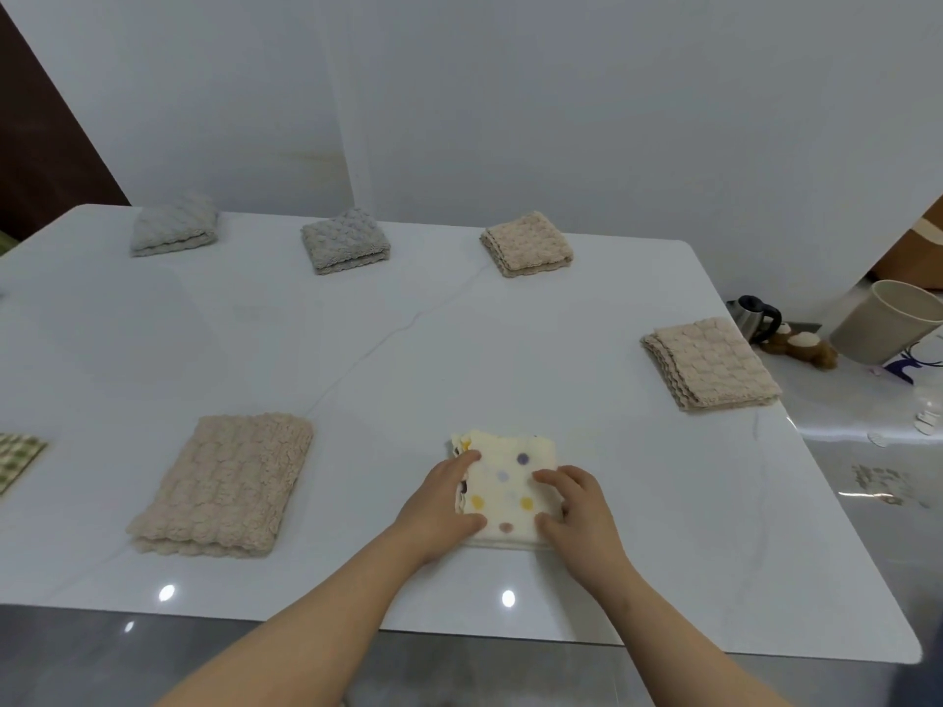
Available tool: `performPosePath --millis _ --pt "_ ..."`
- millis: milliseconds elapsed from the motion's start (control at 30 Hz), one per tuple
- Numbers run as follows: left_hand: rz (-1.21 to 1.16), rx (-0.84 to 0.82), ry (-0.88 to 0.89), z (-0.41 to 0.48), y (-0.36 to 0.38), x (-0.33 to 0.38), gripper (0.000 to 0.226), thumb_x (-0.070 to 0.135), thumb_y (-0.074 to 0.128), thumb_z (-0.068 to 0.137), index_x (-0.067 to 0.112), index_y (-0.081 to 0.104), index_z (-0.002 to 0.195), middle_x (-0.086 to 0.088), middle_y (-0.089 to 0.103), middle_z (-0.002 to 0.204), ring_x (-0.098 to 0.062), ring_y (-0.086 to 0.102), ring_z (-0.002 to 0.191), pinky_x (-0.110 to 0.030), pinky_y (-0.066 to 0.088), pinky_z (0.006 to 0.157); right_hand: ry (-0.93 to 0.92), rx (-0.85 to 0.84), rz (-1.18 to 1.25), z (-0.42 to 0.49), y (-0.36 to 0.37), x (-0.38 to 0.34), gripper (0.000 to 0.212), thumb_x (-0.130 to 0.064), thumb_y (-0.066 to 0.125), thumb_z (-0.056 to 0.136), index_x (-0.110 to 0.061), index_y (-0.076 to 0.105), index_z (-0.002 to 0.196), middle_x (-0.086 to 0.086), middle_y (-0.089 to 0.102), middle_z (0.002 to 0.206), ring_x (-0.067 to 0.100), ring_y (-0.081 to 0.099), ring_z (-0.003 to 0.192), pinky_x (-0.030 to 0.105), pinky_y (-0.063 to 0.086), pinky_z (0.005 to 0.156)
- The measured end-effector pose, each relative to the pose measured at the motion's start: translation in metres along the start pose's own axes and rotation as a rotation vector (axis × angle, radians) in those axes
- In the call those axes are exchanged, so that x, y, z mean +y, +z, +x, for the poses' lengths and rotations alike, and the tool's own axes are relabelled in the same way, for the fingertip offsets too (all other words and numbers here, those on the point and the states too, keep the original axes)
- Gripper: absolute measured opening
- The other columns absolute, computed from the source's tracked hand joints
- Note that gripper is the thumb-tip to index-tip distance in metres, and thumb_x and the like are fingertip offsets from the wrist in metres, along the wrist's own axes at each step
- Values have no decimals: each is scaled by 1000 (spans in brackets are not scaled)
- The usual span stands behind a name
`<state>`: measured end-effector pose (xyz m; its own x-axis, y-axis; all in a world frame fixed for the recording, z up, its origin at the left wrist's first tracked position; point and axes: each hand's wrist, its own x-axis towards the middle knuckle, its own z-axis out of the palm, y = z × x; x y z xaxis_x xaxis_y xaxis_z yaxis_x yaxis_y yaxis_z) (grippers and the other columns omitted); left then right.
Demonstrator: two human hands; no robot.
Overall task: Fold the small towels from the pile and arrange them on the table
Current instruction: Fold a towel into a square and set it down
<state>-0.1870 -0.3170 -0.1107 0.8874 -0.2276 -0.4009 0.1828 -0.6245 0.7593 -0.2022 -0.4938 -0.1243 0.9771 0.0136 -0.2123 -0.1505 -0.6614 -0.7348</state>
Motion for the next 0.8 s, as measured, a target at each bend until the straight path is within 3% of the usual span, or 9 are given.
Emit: performPosePath --millis 167,267,533,667,800 --pt "265 -3 7 2 -2 2 75 25 59 86 27 15 147 6 23 148 -12 40 126 -24 39 94 -2 -92 -202 0 -1 2 46 -14 55 85 -22 49 130 -1 29 146 21 32 130 26 28 106" --pt "299 -9 -3 1 -5 1 76 27 61 84 28 18 147 8 24 145 -11 43 123 -25 42 92 19 -99 -218 0 -5 3 49 -19 58 83 -22 48 131 -3 30 147 21 33 128 27 29 106" --pt "260 -53 -20 0 -5 3 84 25 65 80 25 15 147 8 22 143 -9 42 120 -24 43 91 39 -125 -119 1 -9 3 62 -31 68 75 -30 43 132 -4 38 132 19 41 117 35 40 101" --pt "344 -62 -54 2 -6 6 94 30 68 78 21 6 148 7 20 143 -10 45 116 -27 47 87 90 -167 -114 12 -13 -1 59 -37 57 86 -34 33 139 -2 36 112 20 44 113 31 39 100" --pt "389 -78 -82 5 -8 4 97 35 70 75 24 8 148 7 21 140 -11 47 112 -27 47 86 132 -230 -220 23 -14 -8 61 -40 49 89 -36 22 143 5 38 117 25 43 115 35 40 98"
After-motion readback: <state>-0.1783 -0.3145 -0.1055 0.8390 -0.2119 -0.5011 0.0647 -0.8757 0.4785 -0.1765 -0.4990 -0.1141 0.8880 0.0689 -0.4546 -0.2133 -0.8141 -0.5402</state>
